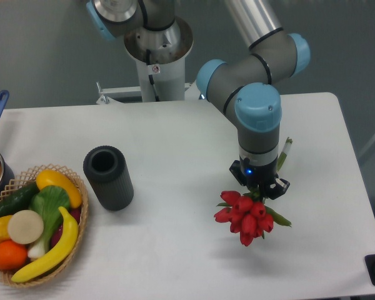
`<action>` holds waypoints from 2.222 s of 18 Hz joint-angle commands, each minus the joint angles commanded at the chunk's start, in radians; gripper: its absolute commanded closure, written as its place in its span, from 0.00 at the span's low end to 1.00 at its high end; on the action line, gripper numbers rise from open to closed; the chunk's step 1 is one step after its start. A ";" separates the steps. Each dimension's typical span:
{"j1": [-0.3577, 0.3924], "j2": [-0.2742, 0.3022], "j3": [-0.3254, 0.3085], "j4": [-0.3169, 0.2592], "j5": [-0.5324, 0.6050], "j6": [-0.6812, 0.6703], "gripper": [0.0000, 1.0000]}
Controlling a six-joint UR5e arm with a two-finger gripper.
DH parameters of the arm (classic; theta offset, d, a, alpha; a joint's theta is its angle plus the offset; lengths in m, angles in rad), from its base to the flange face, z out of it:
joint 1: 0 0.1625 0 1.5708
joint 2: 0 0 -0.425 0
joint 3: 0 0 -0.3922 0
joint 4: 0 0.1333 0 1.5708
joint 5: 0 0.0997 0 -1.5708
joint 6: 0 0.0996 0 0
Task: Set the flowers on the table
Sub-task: 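Lower the held red tulip bunch toward the table surface with the gripper, then open the gripper to release the tulips onto the table, then raise the open gripper up away from the tulips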
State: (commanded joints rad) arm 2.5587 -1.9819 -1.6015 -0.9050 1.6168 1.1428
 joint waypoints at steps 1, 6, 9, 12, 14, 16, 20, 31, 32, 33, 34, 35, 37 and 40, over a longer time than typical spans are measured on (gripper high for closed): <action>0.000 0.000 0.000 0.000 0.000 0.000 1.00; -0.006 -0.009 0.002 0.000 -0.003 -0.014 0.98; -0.018 -0.040 0.003 0.000 0.000 -0.026 0.96; -0.031 -0.064 -0.003 0.002 0.000 -0.026 0.90; -0.035 -0.074 -0.003 0.002 -0.002 -0.028 0.80; -0.044 -0.090 0.000 0.003 0.000 -0.041 0.69; -0.046 -0.101 0.002 0.006 -0.002 -0.087 0.24; -0.014 -0.063 0.002 0.034 -0.003 -0.095 0.00; -0.005 -0.055 -0.005 0.035 -0.003 -0.094 0.00; 0.006 -0.035 -0.017 0.038 -0.009 -0.092 0.00; 0.024 -0.019 -0.026 0.040 -0.011 -0.087 0.00; 0.040 -0.005 -0.035 0.044 -0.012 -0.068 0.00; 0.057 0.008 -0.038 0.052 -0.014 0.006 0.00; 0.086 0.008 -0.038 0.054 -0.014 0.098 0.00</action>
State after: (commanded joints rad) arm 2.6446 -1.9742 -1.6398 -0.8514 1.6030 1.2408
